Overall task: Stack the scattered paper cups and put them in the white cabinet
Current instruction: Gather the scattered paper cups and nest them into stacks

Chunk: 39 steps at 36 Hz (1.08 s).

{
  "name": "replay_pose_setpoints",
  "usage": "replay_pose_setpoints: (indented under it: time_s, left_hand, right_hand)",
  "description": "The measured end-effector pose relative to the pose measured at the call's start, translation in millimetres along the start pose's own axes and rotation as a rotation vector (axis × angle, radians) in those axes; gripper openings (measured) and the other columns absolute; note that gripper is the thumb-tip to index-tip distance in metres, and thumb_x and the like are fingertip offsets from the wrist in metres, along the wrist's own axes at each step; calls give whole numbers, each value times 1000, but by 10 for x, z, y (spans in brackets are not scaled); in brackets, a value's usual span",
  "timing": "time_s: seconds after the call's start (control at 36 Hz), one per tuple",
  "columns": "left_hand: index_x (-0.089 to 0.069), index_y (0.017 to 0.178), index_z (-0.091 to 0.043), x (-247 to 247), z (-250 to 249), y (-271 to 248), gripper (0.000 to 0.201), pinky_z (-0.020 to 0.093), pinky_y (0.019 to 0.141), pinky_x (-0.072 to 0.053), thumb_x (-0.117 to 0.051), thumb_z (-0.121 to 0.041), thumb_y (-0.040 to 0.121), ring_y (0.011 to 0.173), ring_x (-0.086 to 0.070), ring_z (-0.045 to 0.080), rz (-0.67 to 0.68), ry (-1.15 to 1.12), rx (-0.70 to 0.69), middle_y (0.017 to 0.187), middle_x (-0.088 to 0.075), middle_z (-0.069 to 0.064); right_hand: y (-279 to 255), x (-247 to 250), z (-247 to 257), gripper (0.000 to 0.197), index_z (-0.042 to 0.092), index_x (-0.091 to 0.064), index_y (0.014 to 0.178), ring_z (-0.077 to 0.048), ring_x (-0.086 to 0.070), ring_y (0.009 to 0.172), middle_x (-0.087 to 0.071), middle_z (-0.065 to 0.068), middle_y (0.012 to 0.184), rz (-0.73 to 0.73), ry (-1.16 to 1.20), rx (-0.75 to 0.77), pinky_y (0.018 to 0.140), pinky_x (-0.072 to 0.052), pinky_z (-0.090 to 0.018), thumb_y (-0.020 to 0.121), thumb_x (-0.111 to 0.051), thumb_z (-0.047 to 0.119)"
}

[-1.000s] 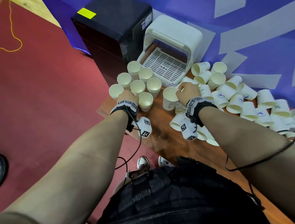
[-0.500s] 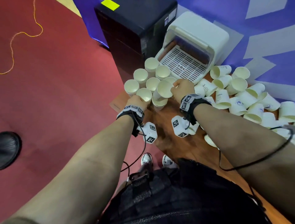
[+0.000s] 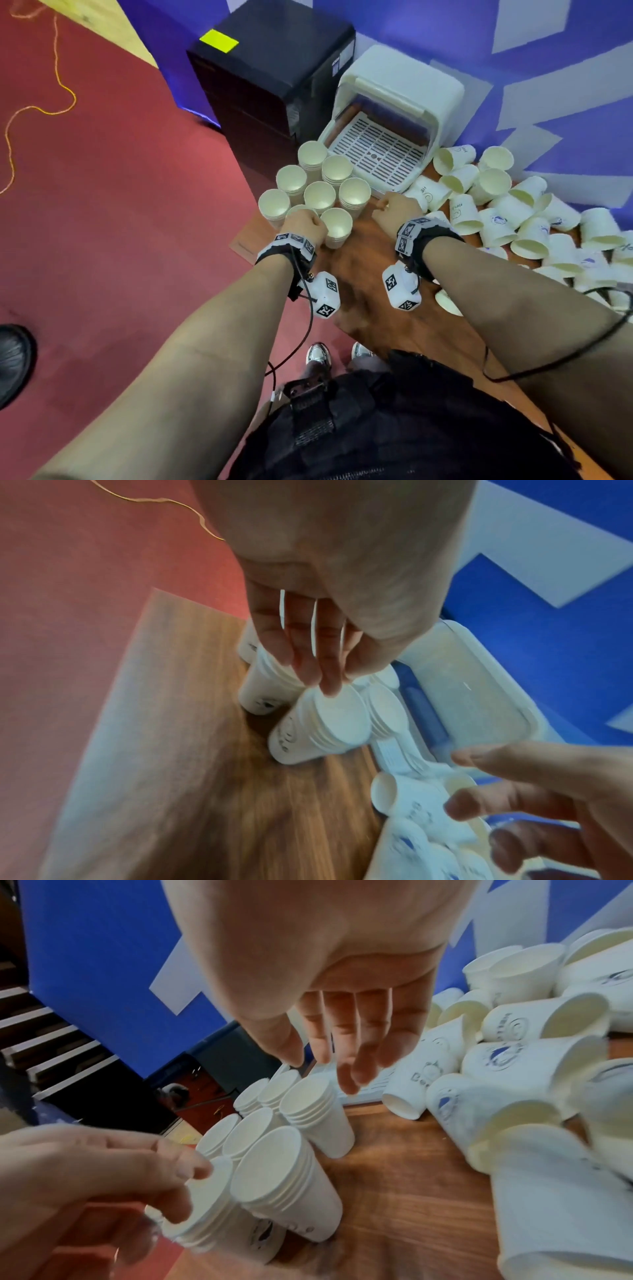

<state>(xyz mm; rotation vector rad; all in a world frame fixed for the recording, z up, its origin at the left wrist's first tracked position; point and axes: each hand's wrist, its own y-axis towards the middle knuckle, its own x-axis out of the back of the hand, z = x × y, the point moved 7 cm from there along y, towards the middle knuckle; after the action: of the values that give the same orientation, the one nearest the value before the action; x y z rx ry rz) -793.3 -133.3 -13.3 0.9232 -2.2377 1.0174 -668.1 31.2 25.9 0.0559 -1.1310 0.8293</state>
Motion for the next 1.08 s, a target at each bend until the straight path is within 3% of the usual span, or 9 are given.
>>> replay_pose_setpoints:
  time_s: [0.14, 0.33, 0.39, 0.47, 0.58, 0.75, 0.89, 0.97, 1.08]
  left_hand:
    - [-67, 74, -9, -409, -573, -95, 32, 40, 70, -60, -44, -30, 80, 68, -68, 32, 97, 94, -163, 71, -71, 9]
    - [-64, 78, -15, -1214, -1132, -530, 20, 36, 78, -54, -53, -29, 85, 80, -63, 30, 293, 289, -379, 86, -70, 8]
    - [-65, 77, -17, -1471, -1210, -646, 18, 34, 77, -55, -53, -27, 84, 82, -65, 28, 333, 322, -405, 84, -71, 6]
    - [-67, 78, -14, -1812, -1387, -894, 24, 34, 70, -55, -48, -27, 85, 76, -65, 26, 380, 381, -486, 77, -69, 4]
    - [-65, 77, -14, -2199, -1672, -1265, 24, 26, 60, -45, -48, -26, 87, 71, -62, 23, 391, 413, -583, 75, -66, 2]
    - [-64, 73, -15, -2880, -1981, -1784, 24, 34, 66, -57, -47, -27, 85, 71, -66, 26, 424, 447, -620, 75, -69, 5]
    - [-54, 69, -16, -3495, -2137, -2314, 23, 30, 65, -44, -48, -24, 90, 68, -52, 23, 393, 478, -611, 68, -52, 1]
    - [-48, 63, -19, -3886, -2147, -2660, 29, 29, 63, -43, -51, -27, 91, 68, -53, 25, 404, 520, -599, 73, -58, 7]
    - [-61, 83, -12, -4358, -2201, -3116, 26, 34, 66, -55, -47, -32, 92, 73, -62, 29, 461, 681, -645, 84, -66, 9]
  right_hand:
    - [-264, 230, -497, 26, 2, -69, 92, -35, -65, 85, -68, -17, 87, -75, 29, -124, 69, -51, -36, 88, -50, 20]
    - [-956, 390, -1661, 29, -6, -67, 90, -33, -59, 71, -67, -24, 89, -116, 49, -369, 61, -44, -32, 94, -49, 17]
    - [-1192, 421, -2006, 23, 0, -62, 82, -29, -55, 71, -66, -22, 87, -128, 36, -443, 61, -41, -31, 92, -52, 17]
    - [-1491, 490, -2499, 7, 16, -54, 87, -21, -47, 81, -53, -7, 89, -147, 92, -567, 71, -36, -27, 93, -54, 21]
    - [-1879, 693, -2987, 31, 6, -46, 68, -22, -44, 69, -43, -7, 70, -167, 61, -674, 49, -27, -25, 98, -46, 12]
    - [-2385, 933, -3741, 25, 5, -66, 94, -20, -52, 64, -64, -10, 86, -203, 63, -667, 51, -37, -26, 95, -44, 18]
    - [-2876, 1079, -4516, 28, 18, -64, 114, -25, -56, 84, -61, -12, 108, -201, 47, -616, 64, -40, -26, 92, -47, 17]
    - [-3144, 1127, -5019, 33, 15, -58, 123, -25, -56, 82, -64, -12, 108, -148, 4, -586, 63, -42, -28, 91, -50, 15]
    - [-3502, 1196, -5696, 35, 13, -52, 127, -30, -60, 99, -59, -13, 115, -69, -42, -623, 70, -44, -31, 91, -53, 18]
